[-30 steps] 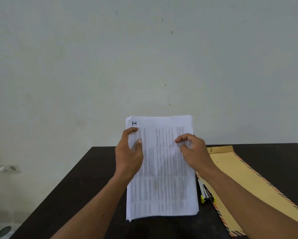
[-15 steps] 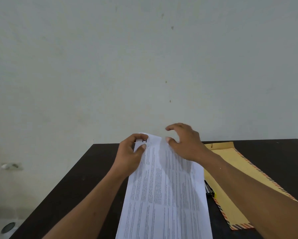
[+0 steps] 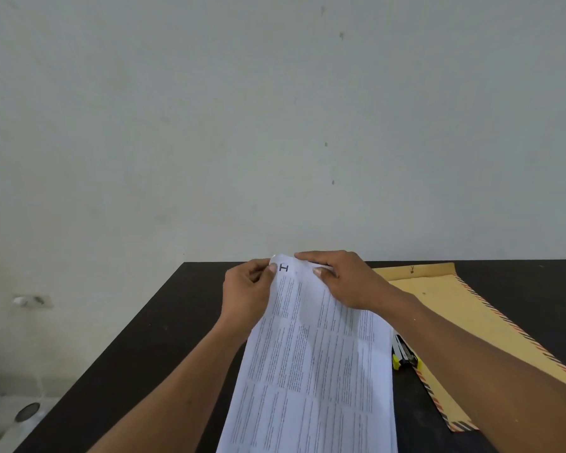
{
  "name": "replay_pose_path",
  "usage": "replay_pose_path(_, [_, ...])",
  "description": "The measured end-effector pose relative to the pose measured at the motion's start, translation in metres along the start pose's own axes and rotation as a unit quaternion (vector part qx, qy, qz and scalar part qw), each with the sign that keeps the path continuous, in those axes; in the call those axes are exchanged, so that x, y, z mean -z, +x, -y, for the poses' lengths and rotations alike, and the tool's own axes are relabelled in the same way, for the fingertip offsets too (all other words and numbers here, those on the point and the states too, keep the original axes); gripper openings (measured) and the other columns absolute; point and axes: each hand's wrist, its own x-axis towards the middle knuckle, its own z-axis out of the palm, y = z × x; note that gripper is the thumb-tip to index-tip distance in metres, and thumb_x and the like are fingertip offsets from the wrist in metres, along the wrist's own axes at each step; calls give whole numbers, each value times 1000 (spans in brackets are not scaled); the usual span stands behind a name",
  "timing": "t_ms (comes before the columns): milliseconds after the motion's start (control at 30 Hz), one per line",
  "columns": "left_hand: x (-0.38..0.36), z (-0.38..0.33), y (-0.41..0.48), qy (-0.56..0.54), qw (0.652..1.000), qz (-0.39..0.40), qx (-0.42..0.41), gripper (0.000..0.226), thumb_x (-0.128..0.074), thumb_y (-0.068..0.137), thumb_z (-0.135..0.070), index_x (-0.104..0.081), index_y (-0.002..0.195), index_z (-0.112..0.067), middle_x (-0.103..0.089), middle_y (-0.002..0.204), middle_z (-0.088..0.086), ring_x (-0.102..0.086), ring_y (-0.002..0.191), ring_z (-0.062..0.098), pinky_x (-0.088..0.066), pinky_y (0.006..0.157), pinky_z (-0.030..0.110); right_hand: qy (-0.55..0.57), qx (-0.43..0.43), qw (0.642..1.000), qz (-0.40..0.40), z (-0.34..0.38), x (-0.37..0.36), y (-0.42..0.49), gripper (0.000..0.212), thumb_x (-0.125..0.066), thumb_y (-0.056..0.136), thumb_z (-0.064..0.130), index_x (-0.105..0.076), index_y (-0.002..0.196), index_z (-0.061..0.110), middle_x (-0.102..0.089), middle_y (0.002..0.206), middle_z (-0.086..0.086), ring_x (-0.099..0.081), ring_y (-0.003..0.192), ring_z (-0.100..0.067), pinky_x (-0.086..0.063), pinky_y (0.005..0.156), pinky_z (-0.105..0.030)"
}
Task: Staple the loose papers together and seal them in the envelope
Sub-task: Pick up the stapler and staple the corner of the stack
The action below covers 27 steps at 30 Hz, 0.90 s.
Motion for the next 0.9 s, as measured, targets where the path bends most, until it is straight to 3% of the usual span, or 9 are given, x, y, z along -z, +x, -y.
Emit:
replay_pose_path(133, [-4, 5, -5, -23, 1000, -6, -14, 23, -69, 94, -22, -69, 117, -22, -77, 87, -5, -73, 82, 5, -59, 74, 21, -6, -15, 1000, 21, -1, 0, -1, 41, -46, 103, 17, -57, 139, 34, -54, 146, 6, -46, 138, -13, -38, 113, -30])
replay_pose_path(267, [-8, 7, -12, -31, 999, -12, -29, 27, -73, 91, -20, -60, 114, -27, -75, 79, -4, -73, 73, 10, -55, 64, 19, -7, -23, 999, 21, -1, 1, -1, 39, -51, 100, 14, -62, 134, 29, -61, 138, 4, -55, 126, -13, -45, 107, -31])
replay_pose_path(367, [-10, 5, -15, -51, 998, -5, -23, 24, -74, 89, -16, -63, 109, -25, -76, 84, -9, -74, 77, 12, -58, 66, 23, -1, -16, 1000, -11, -1, 2, -1, 32, -56, 98, 15, -70, 125, 25, -69, 123, 5, -61, 109, -7, -48, 95, -21])
replay_pose_path(500, [-13, 5, -17, -69, 997, -27, -20, 13, -73, 90, -15, -70, 100, -23, -76, 81, -4, -74, 78, 13, -58, 71, 25, 20, -9, 998, -52, -4, -2, -1, 26, -61, 95, 12, -76, 115, 21, -73, 109, 6, -60, 88, 5, -38, 74, -2])
replay_pose_path(667, [-11, 6, -15, -59, 997, -34, -23, 13, -73, 90, -16, -72, 101, -23, -77, 83, -8, -74, 84, 8, -56, 75, 23, 32, -1, 998, -62, -5, -6, -2, 26, -60, 95, 10, -76, 114, 19, -73, 106, 5, -63, 94, -5, -39, 78, -7])
replay_pose_path(767, [-7, 5, -12, -51, 998, 7, -28, 21, -70, 92, -11, -69, 109, -24, -77, 89, -4, -74, 84, 13, -61, 73, 28, 37, 1, 998, -53, -5, -7, -3, 26, -59, 96, 10, -76, 114, 19, -71, 101, 7, -61, 90, 1, -40, 74, -4])
replay_pose_path(900, [-6, 4, -9, -28, 999, 13, -25, 17, -65, 95, -10, -68, 102, -25, -76, 87, -9, -74, 81, 12, -62, 71, 29, 47, 3, 998, -51, -5, -9, -2, 26, -60, 96, 10, -76, 115, 19, -71, 101, 7, -60, 89, 1, -39, 74, -7])
